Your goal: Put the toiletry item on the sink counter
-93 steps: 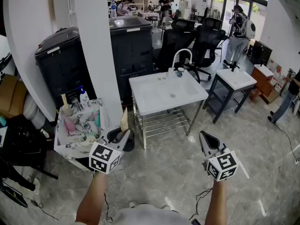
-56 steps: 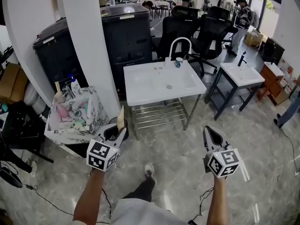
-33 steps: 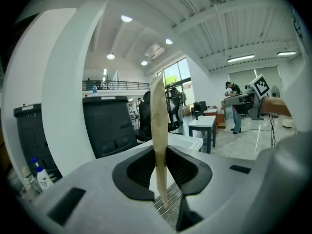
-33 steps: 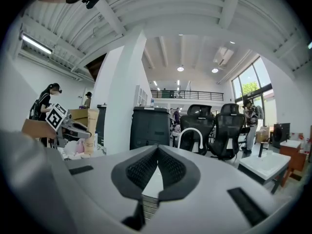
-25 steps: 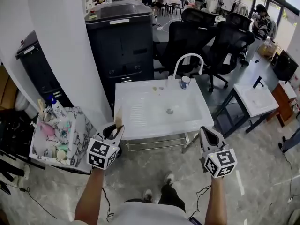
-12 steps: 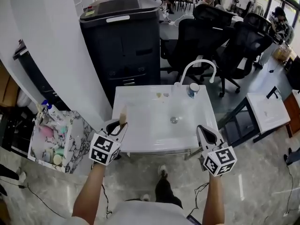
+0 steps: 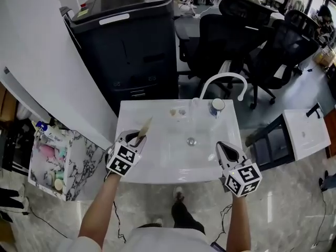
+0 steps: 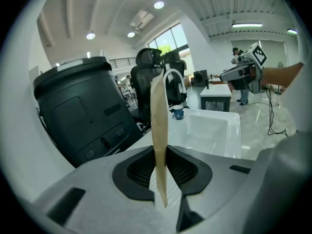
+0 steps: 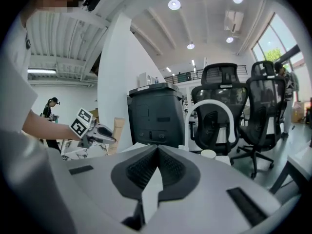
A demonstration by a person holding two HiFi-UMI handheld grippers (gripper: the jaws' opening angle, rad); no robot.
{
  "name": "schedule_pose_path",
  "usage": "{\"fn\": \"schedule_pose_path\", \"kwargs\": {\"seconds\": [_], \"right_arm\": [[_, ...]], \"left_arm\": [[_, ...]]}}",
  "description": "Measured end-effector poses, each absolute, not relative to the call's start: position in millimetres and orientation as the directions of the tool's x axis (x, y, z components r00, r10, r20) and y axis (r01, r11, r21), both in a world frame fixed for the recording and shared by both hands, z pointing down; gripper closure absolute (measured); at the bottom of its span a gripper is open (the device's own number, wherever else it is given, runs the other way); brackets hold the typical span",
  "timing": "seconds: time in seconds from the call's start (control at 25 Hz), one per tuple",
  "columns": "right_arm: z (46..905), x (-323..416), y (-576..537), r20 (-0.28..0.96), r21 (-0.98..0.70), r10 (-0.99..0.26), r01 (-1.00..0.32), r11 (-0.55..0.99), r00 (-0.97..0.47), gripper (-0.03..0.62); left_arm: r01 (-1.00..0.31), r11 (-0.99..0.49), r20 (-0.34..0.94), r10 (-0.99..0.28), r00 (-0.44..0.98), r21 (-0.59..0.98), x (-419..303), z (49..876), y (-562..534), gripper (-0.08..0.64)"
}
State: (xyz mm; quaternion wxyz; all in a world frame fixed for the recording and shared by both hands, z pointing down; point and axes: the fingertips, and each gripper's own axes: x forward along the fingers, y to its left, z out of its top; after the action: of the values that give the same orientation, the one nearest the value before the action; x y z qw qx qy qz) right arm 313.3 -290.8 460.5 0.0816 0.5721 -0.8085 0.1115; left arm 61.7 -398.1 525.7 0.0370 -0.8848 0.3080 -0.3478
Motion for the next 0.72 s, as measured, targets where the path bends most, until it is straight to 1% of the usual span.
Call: {"fn": "schedule_pose_path", "kwargs": {"seconds": [0.16,0.4,0.52,0.72], "right_arm": [[482,323,-311,0.286,-0.114,-0.881,-0.926,0.360,-0.377,0.597],[515,339,-339,0.331,-0.163,-0.854,-0.916,0.368,-0.402,0.597],[530,347,-354,0.359,-0.174,-0.839,-0.912,0.372,-0.410,0.595],[551,360,-379,0.386,-0.190,-0.825,-0.911,0.367,-0.413,0.595]], "left_arm": [[-0.493,-0.831,0.650,-0.525,0.549,-0.255,82,553,-424,0.499],[-0.448,-0.856,0.711,-0.483,0.511,-0.258,111,593,-468,0.499],[-0.404,-0.861,0.737,-0.485,0.472,-0.308,124,610,-492,0.499],[-0.287,-0.865,0.777,-0.498,0.386,-0.412,141,639,-531,0.499]]}}
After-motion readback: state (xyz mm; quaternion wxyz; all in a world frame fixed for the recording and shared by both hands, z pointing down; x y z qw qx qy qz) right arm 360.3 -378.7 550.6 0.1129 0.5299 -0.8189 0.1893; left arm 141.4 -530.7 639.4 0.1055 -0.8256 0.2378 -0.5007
